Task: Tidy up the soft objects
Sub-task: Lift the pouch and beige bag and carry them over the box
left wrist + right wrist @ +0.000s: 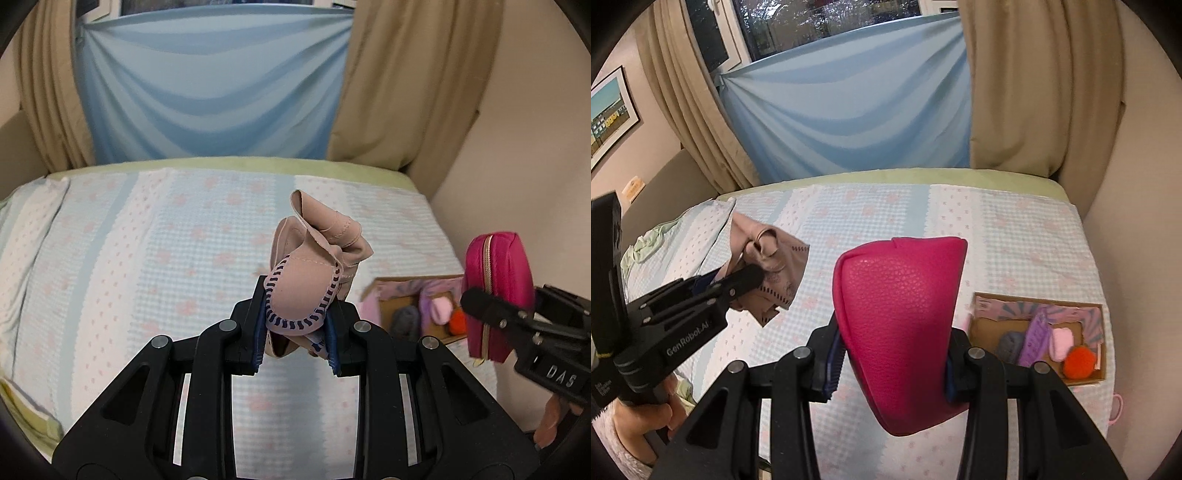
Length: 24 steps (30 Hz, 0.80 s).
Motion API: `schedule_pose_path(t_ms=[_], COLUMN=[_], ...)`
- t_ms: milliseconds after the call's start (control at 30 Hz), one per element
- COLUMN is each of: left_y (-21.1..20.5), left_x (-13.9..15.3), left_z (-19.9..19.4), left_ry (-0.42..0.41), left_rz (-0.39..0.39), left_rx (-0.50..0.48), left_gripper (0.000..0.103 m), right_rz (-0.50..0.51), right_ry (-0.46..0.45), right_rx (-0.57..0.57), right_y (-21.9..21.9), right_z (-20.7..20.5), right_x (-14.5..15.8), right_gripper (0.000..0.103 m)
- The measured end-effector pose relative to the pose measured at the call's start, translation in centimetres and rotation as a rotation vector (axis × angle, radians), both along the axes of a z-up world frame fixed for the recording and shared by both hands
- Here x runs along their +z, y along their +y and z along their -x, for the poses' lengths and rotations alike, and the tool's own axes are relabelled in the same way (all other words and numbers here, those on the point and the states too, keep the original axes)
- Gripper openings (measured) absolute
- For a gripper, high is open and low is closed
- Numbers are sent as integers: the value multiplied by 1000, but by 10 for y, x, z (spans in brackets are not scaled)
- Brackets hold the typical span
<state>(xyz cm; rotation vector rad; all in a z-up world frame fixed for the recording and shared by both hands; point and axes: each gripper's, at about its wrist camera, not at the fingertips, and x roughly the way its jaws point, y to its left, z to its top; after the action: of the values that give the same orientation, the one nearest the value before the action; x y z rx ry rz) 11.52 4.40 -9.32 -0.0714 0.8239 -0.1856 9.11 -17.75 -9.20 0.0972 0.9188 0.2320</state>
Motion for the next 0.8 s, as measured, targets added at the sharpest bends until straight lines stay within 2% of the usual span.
schedule_pose_path(t_ms=[200, 400, 600, 800], left_y=[-67, -144, -214, -264], left_x=[5, -8, -37, -88], left_z=[7, -2, -18, -50], left_ry=[-18, 6, 62, 155], left_rz=[14, 32, 34, -1], left_rx=[-61, -133, -179, -188], left_gripper=[23, 23, 23, 23], right_rz=[9, 23, 9, -40], right_ry=[-1, 35, 109, 220], right_rx=[-81, -172, -231, -256], right_y=[-69, -141, -202, -239], right_z=[14, 13, -4, -35], right_x=[1, -10, -44, -101], right_gripper=[39, 39, 39, 39])
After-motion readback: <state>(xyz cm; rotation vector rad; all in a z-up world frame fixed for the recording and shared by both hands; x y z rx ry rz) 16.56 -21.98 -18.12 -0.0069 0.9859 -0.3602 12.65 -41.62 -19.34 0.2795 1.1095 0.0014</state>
